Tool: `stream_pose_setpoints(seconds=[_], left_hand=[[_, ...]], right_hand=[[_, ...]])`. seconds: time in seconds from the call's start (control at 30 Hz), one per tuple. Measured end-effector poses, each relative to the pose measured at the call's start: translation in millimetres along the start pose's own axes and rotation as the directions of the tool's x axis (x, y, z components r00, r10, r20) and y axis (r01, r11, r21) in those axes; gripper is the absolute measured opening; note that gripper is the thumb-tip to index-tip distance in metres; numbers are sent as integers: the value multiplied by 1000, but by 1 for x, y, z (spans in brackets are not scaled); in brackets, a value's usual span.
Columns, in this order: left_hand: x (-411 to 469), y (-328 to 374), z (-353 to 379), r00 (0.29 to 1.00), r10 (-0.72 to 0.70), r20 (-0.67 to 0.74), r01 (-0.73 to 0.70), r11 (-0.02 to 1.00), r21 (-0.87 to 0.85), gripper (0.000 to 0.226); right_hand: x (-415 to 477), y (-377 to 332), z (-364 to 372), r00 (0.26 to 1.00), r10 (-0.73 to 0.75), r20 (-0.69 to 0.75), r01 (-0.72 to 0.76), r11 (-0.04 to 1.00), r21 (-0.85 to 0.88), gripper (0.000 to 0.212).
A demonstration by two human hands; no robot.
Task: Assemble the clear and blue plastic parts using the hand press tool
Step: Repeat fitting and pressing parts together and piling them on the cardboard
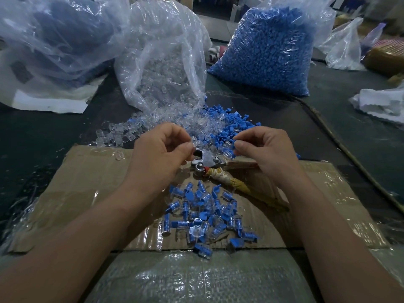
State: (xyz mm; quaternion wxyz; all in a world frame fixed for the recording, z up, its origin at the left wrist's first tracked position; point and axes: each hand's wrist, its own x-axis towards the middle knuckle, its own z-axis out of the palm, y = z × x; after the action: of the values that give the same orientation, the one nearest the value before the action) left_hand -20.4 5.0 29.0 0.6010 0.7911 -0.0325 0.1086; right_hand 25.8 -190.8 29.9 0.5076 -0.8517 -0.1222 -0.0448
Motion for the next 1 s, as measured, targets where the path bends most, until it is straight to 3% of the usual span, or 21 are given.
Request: stream_pose_setpoints(seconds=[0.4,0.63,0.73,1.0], left_hand=[[-2,0,2,1000,-9,5,9,1000,-5,16],[-3,-1,4,1000,13,27,-12,1000,-12,17],[-3,-2,5,999,34,34,-34,999,-7,19],[-2,-1,3,994,15,106,-1,992,-129,16]], right_hand=[[-21,-29,32,962,-268,-45,271,953,132,26],[-21,-26,40,942,-327,-72,321,943,-82,6],[-21,-25,41,939,-338,-57,327,934,-141,7],[-20,-24,36,963,-268,30,269,963,-19,14]])
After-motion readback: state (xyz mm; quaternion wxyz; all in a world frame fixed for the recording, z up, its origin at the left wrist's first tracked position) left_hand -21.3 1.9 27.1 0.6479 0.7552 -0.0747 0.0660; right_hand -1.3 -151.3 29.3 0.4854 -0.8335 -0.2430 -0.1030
